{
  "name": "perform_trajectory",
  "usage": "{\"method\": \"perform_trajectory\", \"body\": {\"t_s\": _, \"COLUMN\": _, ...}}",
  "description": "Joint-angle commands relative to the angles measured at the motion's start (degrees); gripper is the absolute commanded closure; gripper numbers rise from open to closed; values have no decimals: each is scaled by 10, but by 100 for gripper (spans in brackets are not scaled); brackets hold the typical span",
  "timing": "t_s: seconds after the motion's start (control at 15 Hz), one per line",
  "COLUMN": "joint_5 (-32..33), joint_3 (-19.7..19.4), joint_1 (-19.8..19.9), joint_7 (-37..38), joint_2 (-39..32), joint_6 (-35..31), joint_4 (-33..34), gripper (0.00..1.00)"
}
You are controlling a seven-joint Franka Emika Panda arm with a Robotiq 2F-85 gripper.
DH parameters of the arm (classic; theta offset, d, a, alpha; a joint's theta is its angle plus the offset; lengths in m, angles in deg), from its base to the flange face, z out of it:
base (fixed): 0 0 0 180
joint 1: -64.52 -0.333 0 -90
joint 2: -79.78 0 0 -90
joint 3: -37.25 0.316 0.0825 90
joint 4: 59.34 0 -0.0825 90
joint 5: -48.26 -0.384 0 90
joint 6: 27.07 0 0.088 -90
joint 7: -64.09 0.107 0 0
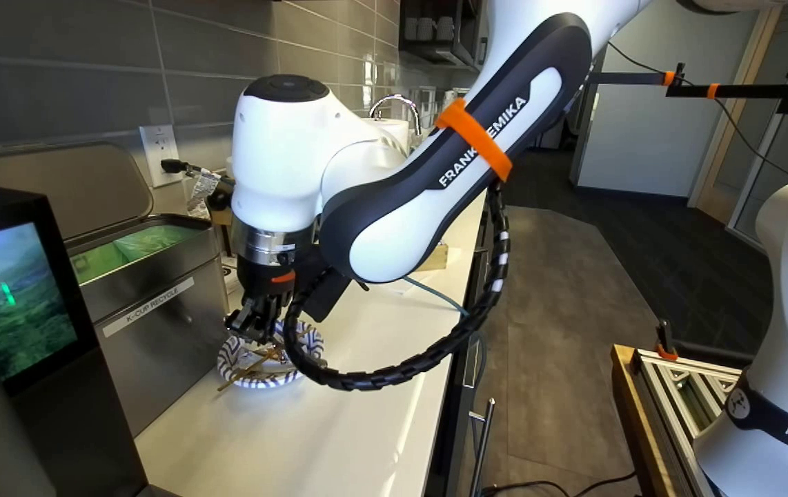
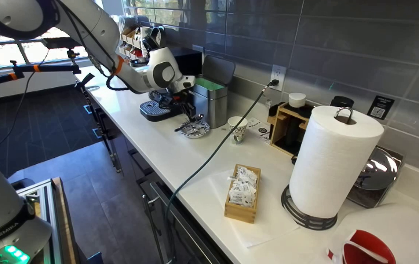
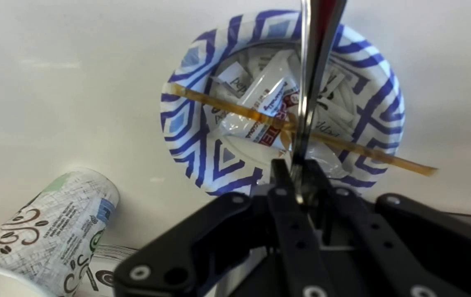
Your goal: Put the spoon on the plate
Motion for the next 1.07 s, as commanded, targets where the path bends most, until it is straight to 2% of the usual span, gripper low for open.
{"method": "perform_trajectory", "body": {"t_s": 0.0, "joint_5": 12, "joint_3": -17, "joint_1": -19, "joint_7": 17, "joint_2": -1, "joint_6": 27, "joint_4": 7, "gripper": 53}}
{"method": "perform_trajectory", "body": {"t_s": 0.4, "joint_5": 4, "joint_3": -14, "joint_1": -21, "joint_7": 24, "joint_2": 35, "joint_6": 34, "joint_4": 3, "gripper": 7}}
{"method": "perform_trajectory", "body": {"t_s": 0.47, "joint_5": -14, "joint_3": -2, "joint_1": -12, "joint_7": 2, "joint_2": 52, "joint_6": 54, "joint_4": -2, "gripper": 1}}
{"method": "perform_trajectory", "body": {"t_s": 0.8, "joint_5": -93, "joint_3": 40, "joint_1": 44, "joint_7": -131, "joint_2": 147, "joint_6": 127, "joint_4": -31, "gripper": 0}}
{"method": "perform_trajectory", "body": {"t_s": 1.0, "joint_5": -242, "joint_3": 80, "joint_1": 101, "joint_7": -271, "joint_2": 210, "joint_6": 127, "joint_4": -60, "gripper": 0}}
